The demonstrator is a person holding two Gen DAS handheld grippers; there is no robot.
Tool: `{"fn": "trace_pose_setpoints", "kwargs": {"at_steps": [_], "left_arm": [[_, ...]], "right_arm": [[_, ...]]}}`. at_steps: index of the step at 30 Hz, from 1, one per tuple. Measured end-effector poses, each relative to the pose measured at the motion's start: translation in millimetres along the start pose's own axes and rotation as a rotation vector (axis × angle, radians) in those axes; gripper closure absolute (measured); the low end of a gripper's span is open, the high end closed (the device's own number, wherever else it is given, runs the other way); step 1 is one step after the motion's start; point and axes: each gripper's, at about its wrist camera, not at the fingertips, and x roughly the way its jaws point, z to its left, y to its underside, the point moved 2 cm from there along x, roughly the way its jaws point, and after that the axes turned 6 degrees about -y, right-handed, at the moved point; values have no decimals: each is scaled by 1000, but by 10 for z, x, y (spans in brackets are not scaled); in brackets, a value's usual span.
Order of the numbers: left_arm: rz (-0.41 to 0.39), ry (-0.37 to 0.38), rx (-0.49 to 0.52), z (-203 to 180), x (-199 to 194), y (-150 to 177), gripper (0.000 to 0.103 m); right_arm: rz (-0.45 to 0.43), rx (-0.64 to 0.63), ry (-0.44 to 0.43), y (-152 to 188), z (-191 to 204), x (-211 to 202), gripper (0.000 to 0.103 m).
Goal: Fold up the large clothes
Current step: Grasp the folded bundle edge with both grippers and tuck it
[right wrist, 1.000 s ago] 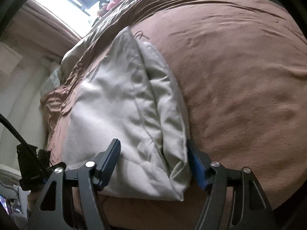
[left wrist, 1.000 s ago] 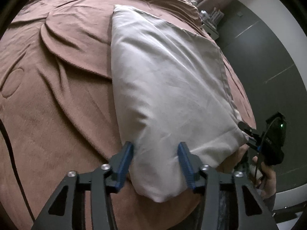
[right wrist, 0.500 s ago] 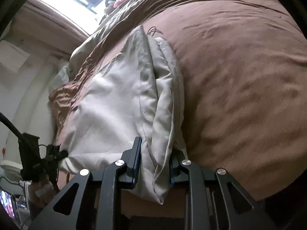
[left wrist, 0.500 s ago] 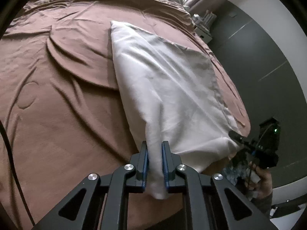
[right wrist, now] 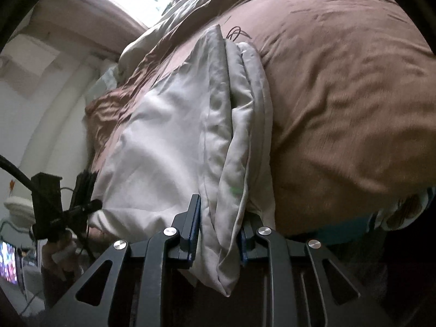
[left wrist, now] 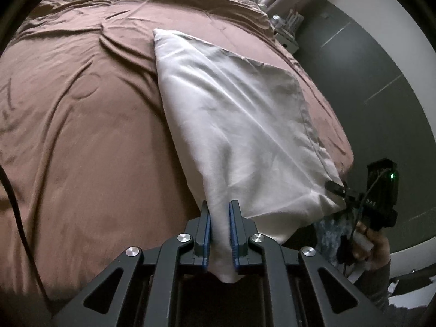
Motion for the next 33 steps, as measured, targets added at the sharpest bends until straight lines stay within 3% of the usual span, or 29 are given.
{"fn": "trace_pose_setpoints", "kwargs": {"at_steps": [4,5,7,8,9,11,19,25,33], "left_arm": [[47,-13,21,51,68,47,82],[67,0,15,80,116,32,80],[80,13,-10,143,180,-33,70],[72,16,-20,164,195,-94,60],[60,17,-23,162,188,-115,56],[29,14,-24,171,189,-227,45],[-27,1,-91,389,366,-698,45],[-37,-12,-128,551,539,-1051,46],[-46,-14,-141,675,696,-1416,46]], "right_arm": [[-1,-2,42,-150,-133,-46,82],[-4,-1,53,-195,-151,-52,76],[-33,-15,106,-332,-196,-107,56],[-52,-16,107,-430,-228,-146,39],[-59,-9,91,-495,-251,-165,31],[-82,12,79,-704,-312,-175,30],[0,31,50,-1514,-578,270,30],[69,66,7,-1850,-683,740,30],[98,135,-59,-2228,-918,1077,31]]}}
